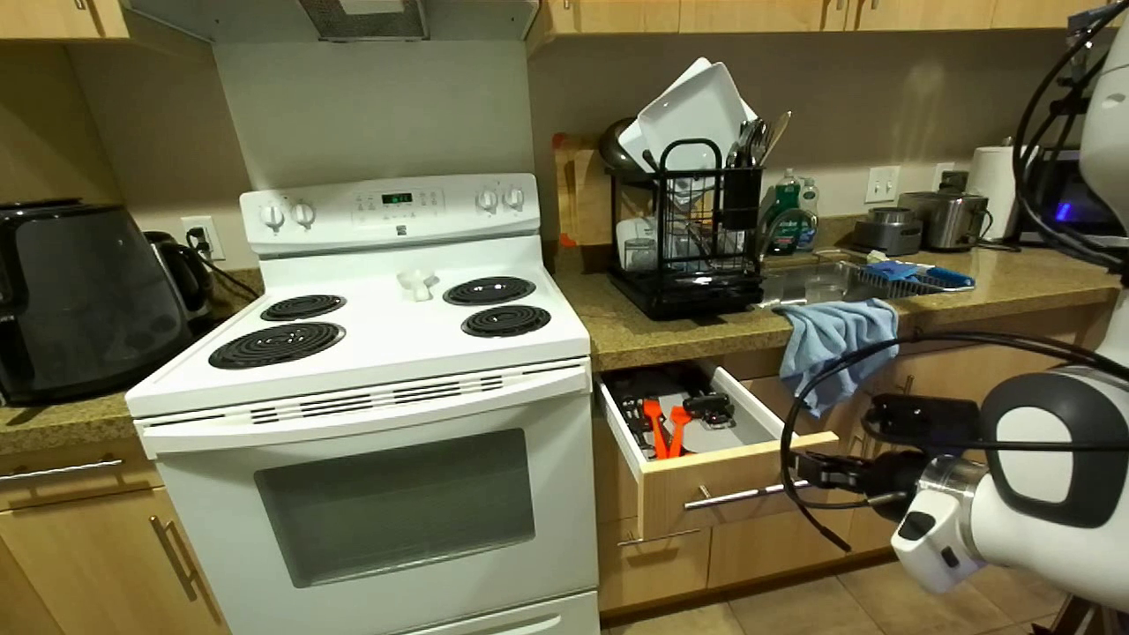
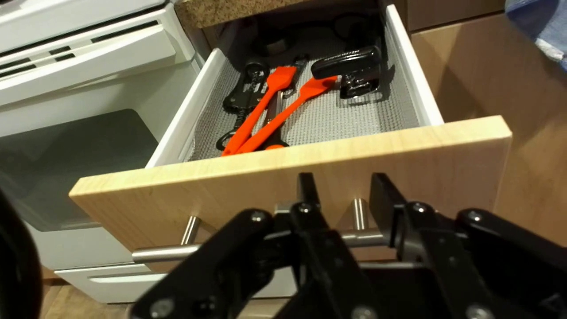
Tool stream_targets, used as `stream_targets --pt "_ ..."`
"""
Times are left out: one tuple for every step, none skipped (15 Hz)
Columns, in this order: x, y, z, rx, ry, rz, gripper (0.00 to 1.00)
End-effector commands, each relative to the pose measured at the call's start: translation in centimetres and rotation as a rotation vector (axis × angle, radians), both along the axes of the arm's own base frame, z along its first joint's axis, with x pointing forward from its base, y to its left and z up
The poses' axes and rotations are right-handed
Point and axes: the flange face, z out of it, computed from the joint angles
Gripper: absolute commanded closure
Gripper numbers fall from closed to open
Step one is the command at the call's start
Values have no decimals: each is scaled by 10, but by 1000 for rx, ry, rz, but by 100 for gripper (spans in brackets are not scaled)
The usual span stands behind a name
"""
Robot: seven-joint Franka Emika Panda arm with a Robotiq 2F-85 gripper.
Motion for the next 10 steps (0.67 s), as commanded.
stream_targets --pt "-7 0 -4 -7 -14 8 92" --pt "-6 1 -5 -5 -19 14 98" --pt "-5 2 -6 -6 -21 14 99" --pt "-3 3 -7 -8 -27 13 100" --pt "-1 4 -7 -10 -33 13 100" --pt "1 6 -8 -11 -39 12 100" --pt "2 7 -9 -13 -42 11 100" --pt "4 9 -10 -14 -45 6 100" --pt "6 10 -11 -11 -50 8 100" --pt "9 12 -13 -13 -54 4 100"
